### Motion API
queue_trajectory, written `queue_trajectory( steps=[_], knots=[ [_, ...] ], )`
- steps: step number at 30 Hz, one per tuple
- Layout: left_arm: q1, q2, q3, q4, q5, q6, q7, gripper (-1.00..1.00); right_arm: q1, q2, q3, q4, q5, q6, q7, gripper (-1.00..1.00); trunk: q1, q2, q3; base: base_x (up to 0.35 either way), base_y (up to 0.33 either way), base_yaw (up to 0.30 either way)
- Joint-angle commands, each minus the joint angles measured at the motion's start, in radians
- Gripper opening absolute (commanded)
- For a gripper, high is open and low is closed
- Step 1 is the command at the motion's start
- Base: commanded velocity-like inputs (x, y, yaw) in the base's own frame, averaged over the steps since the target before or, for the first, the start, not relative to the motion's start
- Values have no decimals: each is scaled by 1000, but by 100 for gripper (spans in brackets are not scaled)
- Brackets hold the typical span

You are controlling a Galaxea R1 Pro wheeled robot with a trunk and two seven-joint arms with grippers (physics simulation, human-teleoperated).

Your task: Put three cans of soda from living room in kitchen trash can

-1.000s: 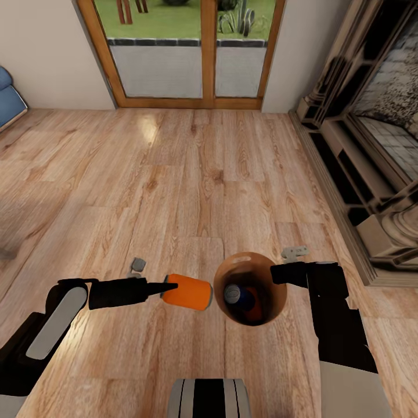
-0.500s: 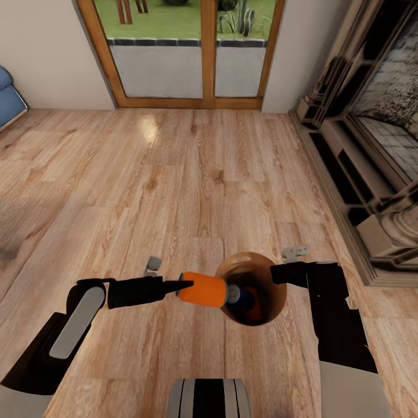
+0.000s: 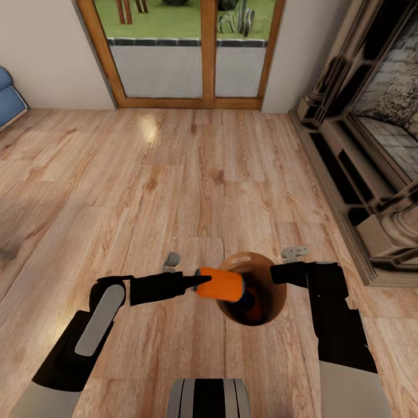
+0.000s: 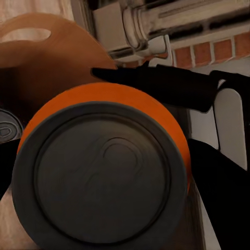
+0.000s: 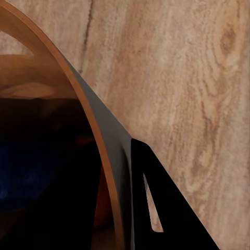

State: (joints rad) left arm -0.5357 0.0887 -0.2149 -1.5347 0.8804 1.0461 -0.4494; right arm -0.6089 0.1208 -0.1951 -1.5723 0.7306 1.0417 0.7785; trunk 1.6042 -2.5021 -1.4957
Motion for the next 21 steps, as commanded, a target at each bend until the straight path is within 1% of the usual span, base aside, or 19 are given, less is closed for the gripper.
queue_trajectory(
  steps=[1, 4, 7, 9, 10, 11, 12, 13, 14, 16, 17, 18, 19, 20, 21],
  knots=[
    [0, -13, 0, 0, -1, 0, 13, -100, 0, 0, 0, 0, -14, 6, 1, -100, 0, 0, 0, 0, 0, 0],
    [1, -34, -1, 2, -5, 0, 29, -100, 0, 0, 0, 0, -14, 6, 1, -100, 0, 0, 0, 0, 0, 0],
    [1, -42, -1, 2, -8, 0, 36, -100, 0, 0, 0, 0, -14, 6, 1, -100, 0, 0, 0, 0, 0, 0],
    [1, -77, -1, 2, -25, 0, 78, -100, 0, 0, 0, 0, -14, 6, 1, -100, 0, 0, 0, 0, 0, 0],
    [2, -111, -1, 2, -46, 0, 120, -100, 0, 0, 0, 0, -14, 6, 1, -100, 0, 0, 0, 0, 0, 0],
    [2, -134, -1, 3, -61, 1, 148, -100, 0, 0, 0, 0, -14, 6, 2, -100, 0, 0, 0, 0, 0, 0],
    [2, -146, -1, 3, -69, 1, 161, -100, 0, 0, 0, 0, -15, 6, 2, -100, 0, 0, 0, 0, 0, 0],
    [2, -179, -2, 3, -97, 1, 191, -100, 0, 0, 0, 0, -15, 6, 2, -100, 0, 0, 0, 0, 0, 0],
    [2, -195, -3, 3, -119, 1, 203, -100, 0, 0, 0, 0, -15, 6, 2, -100, 0, 0, 0, 0, 0, 0],
    [2, -215, -10, 4, -162, 1, 217, -100, 0, 0, 0, 0, -16, 6, 2, -100, 0, 0, 0, 0, 0, 0],
    [2, -223, -22, 4, -181, 1, 221, -100, 0, 0, 0, 0, -16, 6, 2, -100, 0, 0, 0, 0, 0, 0],
    [2, -227, -29, 4, -189, 1, 222, -100, 0, 0, 0, 0, -16, 6, 2, -100, 0, 0, 0, 0, 0, 0],
    [1, -237, -53, 4, -210, 1, 226, -100, 0, 0, 0, 0, -16, 6, 2, -100, 0, 0, 0, 0, 0, 0],
    [1, -242, -65, 4, -222, 1, 231, -100, 0, 0, 0, 0, -16, 6, 2, -100, 0, 0, 0, 0, 0, 0],
    [1, -248, -79, 4, -239, 1, 255, -100, 0, 0, 0, 0, -16, 6, 2, -100, 0, 0, 0, 0, 0, 0]
  ],
)
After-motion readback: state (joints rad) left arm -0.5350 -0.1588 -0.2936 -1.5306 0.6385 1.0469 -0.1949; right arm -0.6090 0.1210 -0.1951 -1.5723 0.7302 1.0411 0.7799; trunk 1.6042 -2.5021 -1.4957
